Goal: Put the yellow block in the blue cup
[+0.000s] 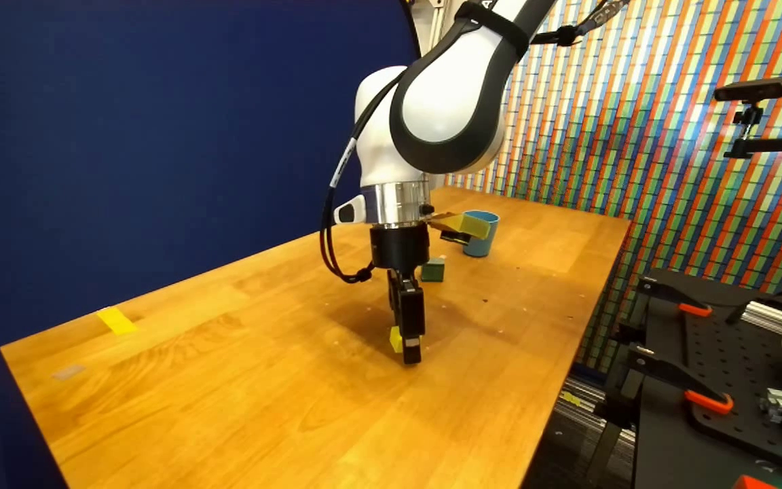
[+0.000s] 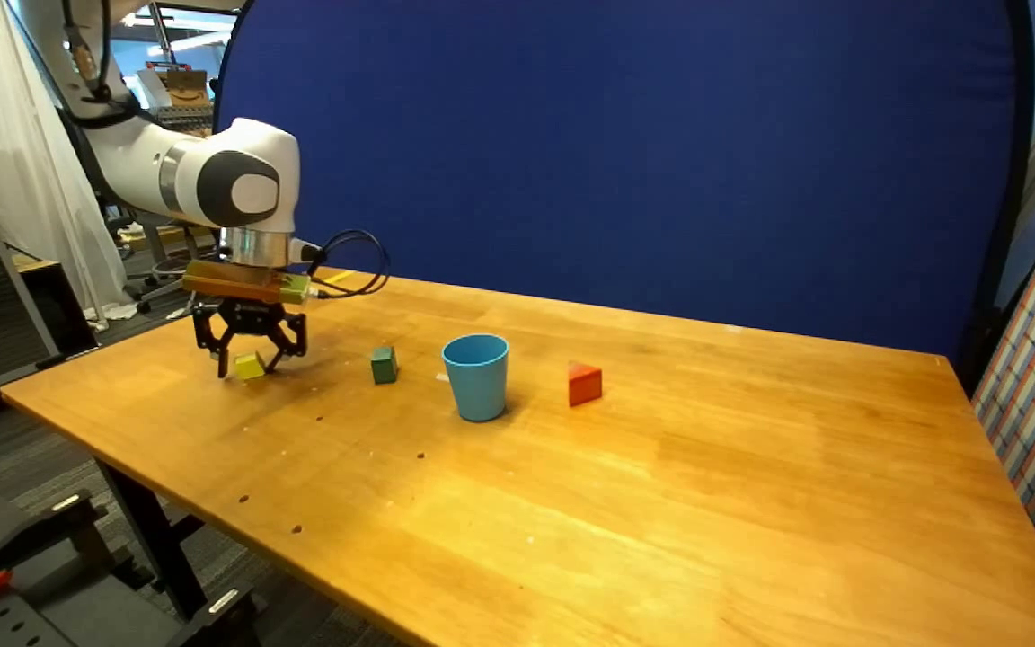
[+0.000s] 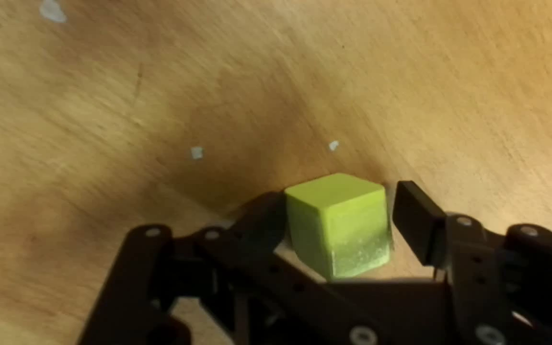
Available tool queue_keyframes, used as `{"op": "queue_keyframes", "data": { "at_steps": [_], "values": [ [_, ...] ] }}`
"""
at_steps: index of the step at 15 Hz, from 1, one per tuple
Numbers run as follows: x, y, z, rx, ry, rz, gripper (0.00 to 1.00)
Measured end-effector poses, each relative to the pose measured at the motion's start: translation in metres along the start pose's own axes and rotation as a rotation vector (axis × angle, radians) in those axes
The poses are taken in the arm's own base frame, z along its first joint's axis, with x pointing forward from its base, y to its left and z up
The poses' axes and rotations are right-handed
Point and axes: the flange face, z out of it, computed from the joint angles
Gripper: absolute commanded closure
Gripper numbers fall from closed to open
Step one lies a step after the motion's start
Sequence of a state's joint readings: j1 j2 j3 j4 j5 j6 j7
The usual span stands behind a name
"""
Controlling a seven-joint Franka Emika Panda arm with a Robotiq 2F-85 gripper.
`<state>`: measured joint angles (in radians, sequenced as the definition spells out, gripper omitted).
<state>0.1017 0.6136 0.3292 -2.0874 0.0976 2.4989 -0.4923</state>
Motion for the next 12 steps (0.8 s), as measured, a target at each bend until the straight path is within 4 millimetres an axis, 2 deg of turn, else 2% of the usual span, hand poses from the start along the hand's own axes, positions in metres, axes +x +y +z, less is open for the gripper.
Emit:
{"op": "queue_keyframes", "data": {
  "at_steps": [3, 6, 7, 9, 12],
  "values": [
    [0.000, 0.001, -0.002, -0.003, 0.003, 0.003, 0.86],
    [-0.004, 0.010, -0.018, -0.035, 0.014, 0.029, 0.84],
    [-0.008, 0.021, -0.028, -0.057, 0.024, 0.053, 0.84],
    [-0.026, 0.054, -0.061, -0.116, 0.054, 0.124, 0.84],
    [-0.068, 0.106, -0.120, -0.202, 0.111, 0.246, 0.84]
  ]
}}
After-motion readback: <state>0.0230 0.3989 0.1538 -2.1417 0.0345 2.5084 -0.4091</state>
